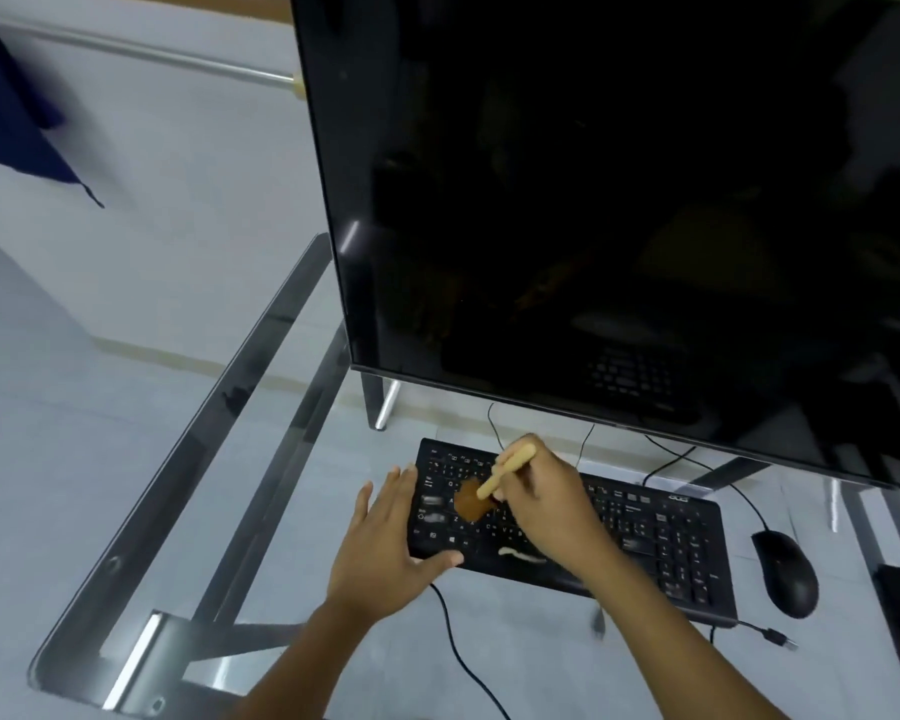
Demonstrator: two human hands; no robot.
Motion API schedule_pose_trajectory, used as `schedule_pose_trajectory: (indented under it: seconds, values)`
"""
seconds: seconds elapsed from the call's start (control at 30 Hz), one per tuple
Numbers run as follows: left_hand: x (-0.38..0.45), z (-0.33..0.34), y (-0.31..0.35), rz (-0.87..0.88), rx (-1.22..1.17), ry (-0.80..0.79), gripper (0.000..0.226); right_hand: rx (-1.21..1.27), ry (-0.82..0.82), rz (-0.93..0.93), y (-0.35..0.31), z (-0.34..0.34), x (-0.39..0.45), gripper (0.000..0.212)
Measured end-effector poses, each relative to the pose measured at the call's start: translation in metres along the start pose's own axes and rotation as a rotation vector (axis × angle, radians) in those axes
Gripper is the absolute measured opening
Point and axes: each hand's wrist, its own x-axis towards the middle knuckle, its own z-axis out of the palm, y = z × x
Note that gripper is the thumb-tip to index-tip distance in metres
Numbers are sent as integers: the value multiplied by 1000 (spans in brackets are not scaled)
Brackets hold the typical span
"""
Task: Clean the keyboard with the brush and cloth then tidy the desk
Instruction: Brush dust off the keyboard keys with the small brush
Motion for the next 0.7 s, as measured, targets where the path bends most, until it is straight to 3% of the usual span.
schedule_pose_trajectory:
  seconds: [0.07, 0.17, 0.27, 0.3, 0.4, 0.43, 0.53, 0.6, 0.7]
  values:
    - [-1, 0, 1, 2, 0, -5, 107, -56, 105, -48, 5, -1, 6, 11]
    - [1, 0, 2, -3, -11, 7, 107, 55, 295, -64, -2, -7, 15, 16]
    - [1, -1, 0, -2, 5, 5, 106, -50, 47, -70, -13, 8, 20, 10]
    - [0, 0, 0, 0, 7, 5, 106, -97, 43, -84, -13, 13, 22, 8]
    - [0, 0, 1, 5, -5, 14, 105, -30, 249, -61, -18, 14, 32, 6]
    - [0, 0, 1, 6, -9, 20, 105, 7, 252, -70, -21, 16, 35, 6]
    - [-1, -1, -1, 9, -10, 24, 104, -100, 46, -110, -28, 28, 34, 7]
    - [-2, 0, -1, 11, -10, 20, 105, -157, 129, -93, -23, 29, 36, 6]
    - [-1, 0, 1, 9, -15, 32, 104, -38, 217, -61, -25, 22, 37, 7]
